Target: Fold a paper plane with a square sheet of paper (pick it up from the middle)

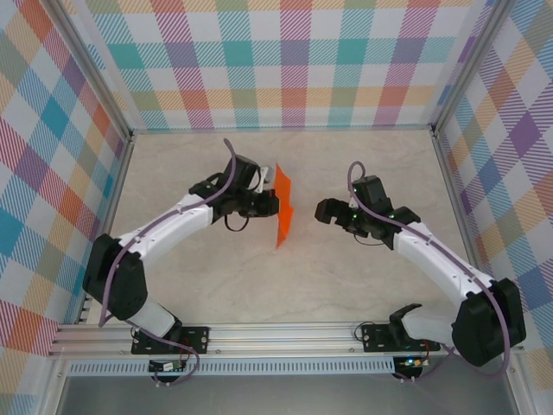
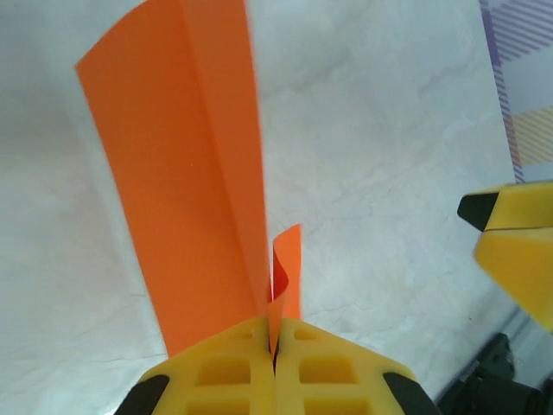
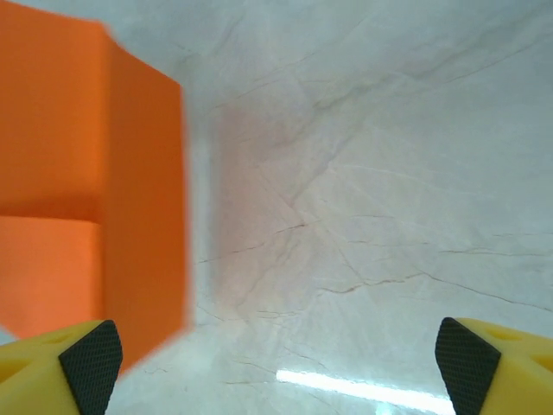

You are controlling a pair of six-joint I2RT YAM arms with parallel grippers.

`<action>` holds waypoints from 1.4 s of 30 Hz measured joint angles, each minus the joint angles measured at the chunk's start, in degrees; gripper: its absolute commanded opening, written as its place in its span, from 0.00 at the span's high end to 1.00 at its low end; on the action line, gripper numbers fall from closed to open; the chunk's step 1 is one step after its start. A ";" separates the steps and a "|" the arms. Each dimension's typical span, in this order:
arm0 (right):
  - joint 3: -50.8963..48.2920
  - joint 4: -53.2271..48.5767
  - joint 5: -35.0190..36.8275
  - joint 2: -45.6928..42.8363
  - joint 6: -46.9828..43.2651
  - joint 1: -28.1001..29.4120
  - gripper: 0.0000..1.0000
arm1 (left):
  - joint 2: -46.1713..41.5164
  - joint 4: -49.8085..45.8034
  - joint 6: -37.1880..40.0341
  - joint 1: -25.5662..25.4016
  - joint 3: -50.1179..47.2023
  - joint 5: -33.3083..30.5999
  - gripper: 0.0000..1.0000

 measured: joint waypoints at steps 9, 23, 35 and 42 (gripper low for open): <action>1.03 -5.18 6.25 -1.95 -0.35 0.00 0.01 | 0.48 -22.97 5.40 -0.76 11.15 -27.52 0.97; 1.05 -8.61 10.43 -1.53 -0.11 -0.15 0.01 | 27.61 -30.75 2.14 -9.42 13.81 -55.71 0.98; 1.05 -9.75 11.69 -1.25 0.37 -0.44 0.01 | 33.51 -26.91 -0.66 -15.17 17.51 -46.71 0.86; 1.05 -9.97 11.69 -1.25 1.20 -0.46 0.01 | 33.51 -22.99 -0.83 -15.17 17.38 -38.01 0.80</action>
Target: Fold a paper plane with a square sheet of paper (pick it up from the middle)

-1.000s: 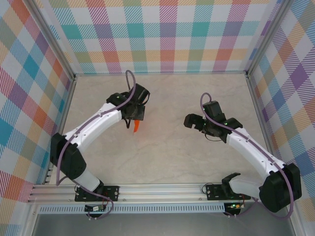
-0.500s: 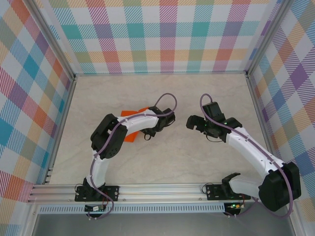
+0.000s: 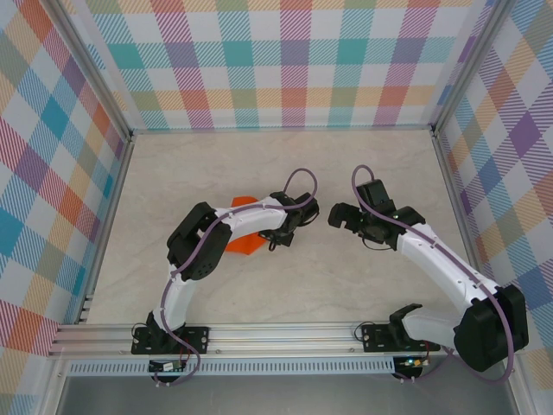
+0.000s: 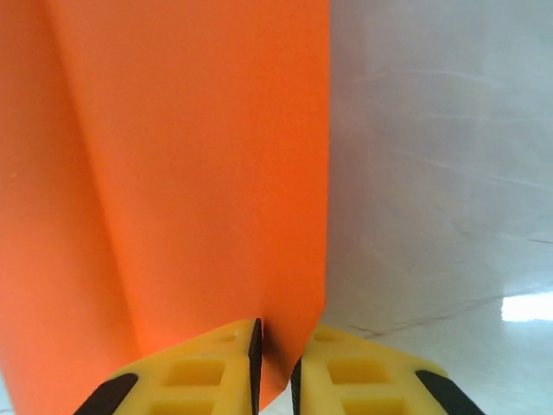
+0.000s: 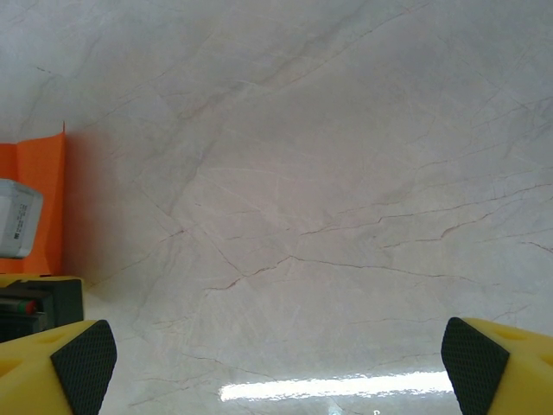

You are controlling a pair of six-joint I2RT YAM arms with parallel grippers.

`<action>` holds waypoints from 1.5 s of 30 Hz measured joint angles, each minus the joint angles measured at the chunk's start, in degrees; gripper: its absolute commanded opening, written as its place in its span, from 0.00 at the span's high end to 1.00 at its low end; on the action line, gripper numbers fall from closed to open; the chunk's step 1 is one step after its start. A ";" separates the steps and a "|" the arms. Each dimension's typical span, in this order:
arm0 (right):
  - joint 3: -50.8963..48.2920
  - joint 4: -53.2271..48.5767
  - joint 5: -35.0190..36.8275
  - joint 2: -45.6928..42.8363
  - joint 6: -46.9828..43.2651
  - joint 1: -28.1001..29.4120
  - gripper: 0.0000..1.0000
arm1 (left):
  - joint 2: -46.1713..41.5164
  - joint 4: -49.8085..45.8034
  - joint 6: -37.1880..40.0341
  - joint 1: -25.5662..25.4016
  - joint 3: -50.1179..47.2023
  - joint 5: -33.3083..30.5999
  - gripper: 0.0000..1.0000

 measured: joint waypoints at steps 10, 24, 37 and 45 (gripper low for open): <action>0.00 -0.33 -0.26 0.00 0.42 -0.31 0.01 | -2.51 7.78 -1.68 2.43 -3.08 16.26 0.56; 0.72 6.78 -14.95 11.06 1.66 -0.28 0.71 | -5.66 17.73 -4.83 7.08 -9.49 32.79 0.85; 9.77 17.05 -27.63 32.92 4.55 3.37 1.00 | -6.95 20.04 -6.16 7.48 -12.00 33.92 0.97; 12.98 18.86 -28.46 41.27 4.92 3.56 1.00 | -8.76 22.93 -8.41 9.38 -15.23 37.86 1.00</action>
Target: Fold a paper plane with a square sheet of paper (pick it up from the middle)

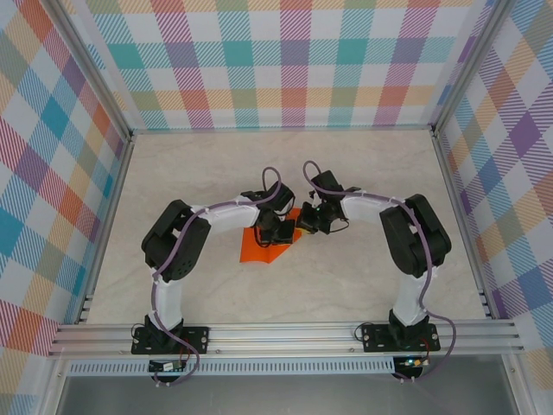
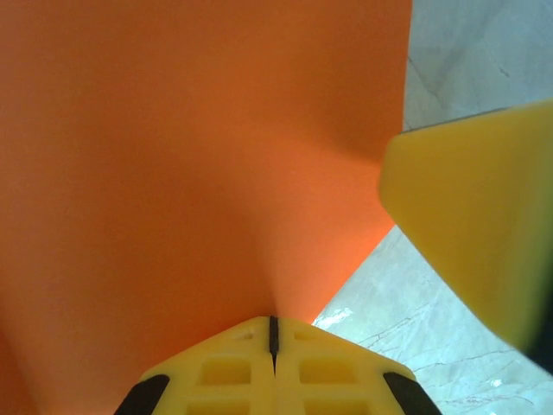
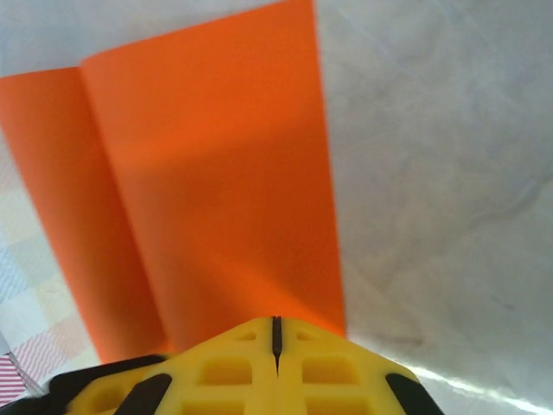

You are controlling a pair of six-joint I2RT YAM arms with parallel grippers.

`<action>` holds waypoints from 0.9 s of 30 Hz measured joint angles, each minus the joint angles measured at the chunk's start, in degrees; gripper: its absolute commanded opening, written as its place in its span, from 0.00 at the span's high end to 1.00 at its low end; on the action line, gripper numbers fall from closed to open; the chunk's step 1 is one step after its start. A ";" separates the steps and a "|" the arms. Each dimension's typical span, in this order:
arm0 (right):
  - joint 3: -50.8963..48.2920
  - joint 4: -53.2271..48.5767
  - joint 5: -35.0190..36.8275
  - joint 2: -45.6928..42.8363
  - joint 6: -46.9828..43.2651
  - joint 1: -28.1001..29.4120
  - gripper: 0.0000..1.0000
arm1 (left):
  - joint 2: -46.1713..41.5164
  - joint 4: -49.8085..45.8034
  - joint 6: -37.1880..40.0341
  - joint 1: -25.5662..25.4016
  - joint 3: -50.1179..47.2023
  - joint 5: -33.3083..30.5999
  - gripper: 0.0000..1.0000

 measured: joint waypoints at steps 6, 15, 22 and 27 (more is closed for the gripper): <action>0.13 0.02 -0.37 1.05 -0.02 -0.09 1.00 | -5.53 1.16 -2.80 2.19 -3.52 1.20 0.91; 0.13 0.00 -0.17 1.05 -0.07 -0.09 1.00 | -17.55 -2.21 -8.48 6.32 -10.21 -8.61 0.19; 0.13 0.00 -0.17 1.07 -0.07 -0.09 1.00 | -19.32 -4.02 -11.23 6.69 -14.10 -12.87 0.00; 0.13 0.00 -0.17 1.07 -0.07 -0.09 1.00 | -21.22 -4.44 -11.45 7.39 -14.10 -14.27 0.00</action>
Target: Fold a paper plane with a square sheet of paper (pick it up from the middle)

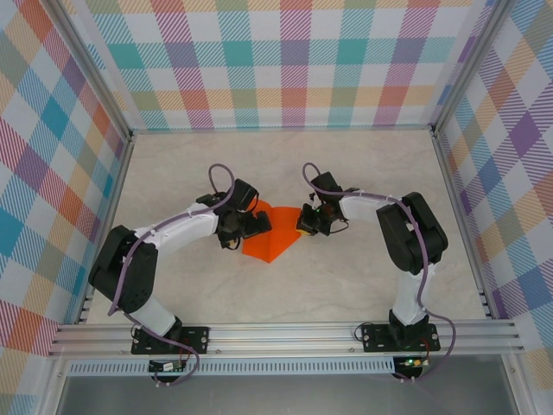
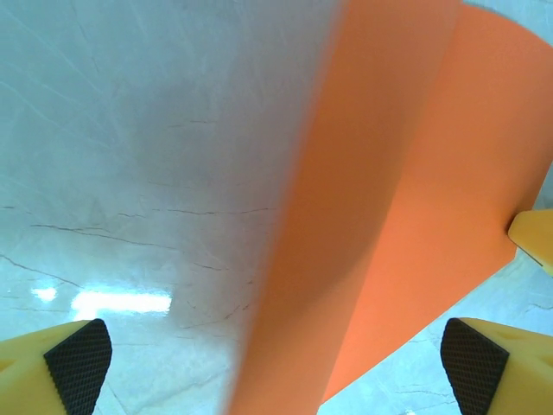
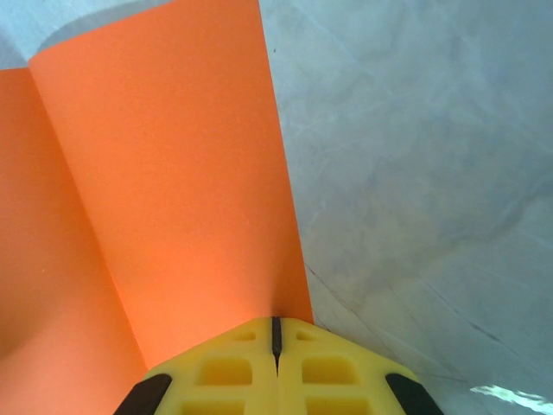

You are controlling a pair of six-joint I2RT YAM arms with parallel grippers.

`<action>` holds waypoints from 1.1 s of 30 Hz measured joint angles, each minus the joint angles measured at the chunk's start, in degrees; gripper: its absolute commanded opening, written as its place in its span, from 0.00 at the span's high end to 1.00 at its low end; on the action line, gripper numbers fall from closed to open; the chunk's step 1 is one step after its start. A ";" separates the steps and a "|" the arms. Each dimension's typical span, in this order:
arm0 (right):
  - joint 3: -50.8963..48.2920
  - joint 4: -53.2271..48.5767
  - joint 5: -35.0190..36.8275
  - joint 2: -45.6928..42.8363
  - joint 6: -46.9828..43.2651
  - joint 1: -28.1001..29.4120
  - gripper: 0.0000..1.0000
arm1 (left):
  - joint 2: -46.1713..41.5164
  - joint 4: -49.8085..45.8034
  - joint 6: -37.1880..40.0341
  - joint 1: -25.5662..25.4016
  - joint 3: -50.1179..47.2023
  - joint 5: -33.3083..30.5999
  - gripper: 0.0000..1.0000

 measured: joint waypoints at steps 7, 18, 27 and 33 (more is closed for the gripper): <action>0.00 0.00 -0.11 0.02 0.00 0.00 1.00 | 0.00 4.63 0.68 0.85 -1.77 6.27 0.00; -0.33 -0.57 -2.01 -3.37 0.11 0.00 0.82 | -1.11 21.49 1.75 0.87 -4.46 24.61 0.00; -15.10 12.55 -8.59 -19.61 8.33 0.00 0.37 | -5.29 25.88 0.81 3.63 -6.51 24.39 0.00; -23.96 18.73 -10.73 -24.70 15.04 1.62 0.24 | -5.95 27.15 -0.63 4.83 -8.98 22.58 0.01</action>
